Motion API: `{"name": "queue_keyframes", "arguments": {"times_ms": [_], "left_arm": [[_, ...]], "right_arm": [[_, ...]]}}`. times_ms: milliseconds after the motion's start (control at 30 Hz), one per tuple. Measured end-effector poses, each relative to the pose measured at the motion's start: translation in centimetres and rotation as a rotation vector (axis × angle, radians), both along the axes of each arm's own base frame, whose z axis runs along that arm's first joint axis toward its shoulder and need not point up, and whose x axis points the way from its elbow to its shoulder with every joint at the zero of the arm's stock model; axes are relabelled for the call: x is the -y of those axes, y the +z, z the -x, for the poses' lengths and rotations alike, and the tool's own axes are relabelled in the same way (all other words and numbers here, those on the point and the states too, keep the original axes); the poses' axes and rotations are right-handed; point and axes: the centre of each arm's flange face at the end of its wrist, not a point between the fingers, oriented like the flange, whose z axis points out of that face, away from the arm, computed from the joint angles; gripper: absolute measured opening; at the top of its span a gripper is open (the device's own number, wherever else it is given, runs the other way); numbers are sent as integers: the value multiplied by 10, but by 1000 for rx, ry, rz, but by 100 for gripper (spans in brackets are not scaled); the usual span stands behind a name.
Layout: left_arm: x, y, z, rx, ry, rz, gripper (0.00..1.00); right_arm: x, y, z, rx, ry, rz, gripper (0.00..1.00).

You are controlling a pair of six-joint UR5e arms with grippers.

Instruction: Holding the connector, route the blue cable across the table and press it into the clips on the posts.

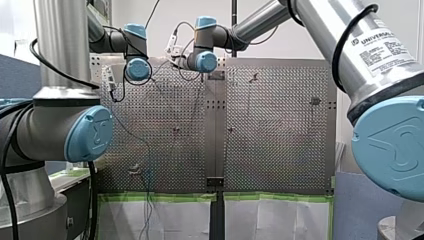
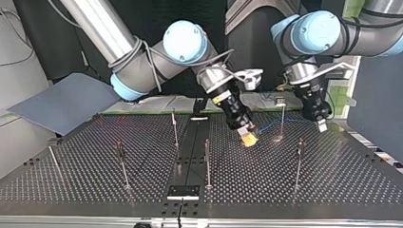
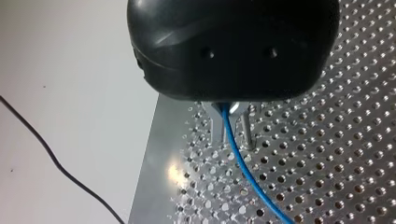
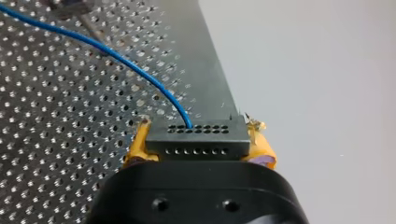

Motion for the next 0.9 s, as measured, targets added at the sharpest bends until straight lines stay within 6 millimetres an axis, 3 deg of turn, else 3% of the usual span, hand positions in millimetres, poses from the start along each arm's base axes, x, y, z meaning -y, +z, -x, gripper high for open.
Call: {"name": "queue_keyframes", "arguments": {"times_ms": [200,567,900], "left_arm": [[-8,8,-10,23,5,15,0],[-16,11,-24,50,-34,17,0],[-27,6,-41,79,-51,29,0]], "right_arm": [[5,1,0,4,-10,0,0],[17,-30,-7,-27,-19,-21,0],[23,-28,-7,-13,-23,-14,0]]}}
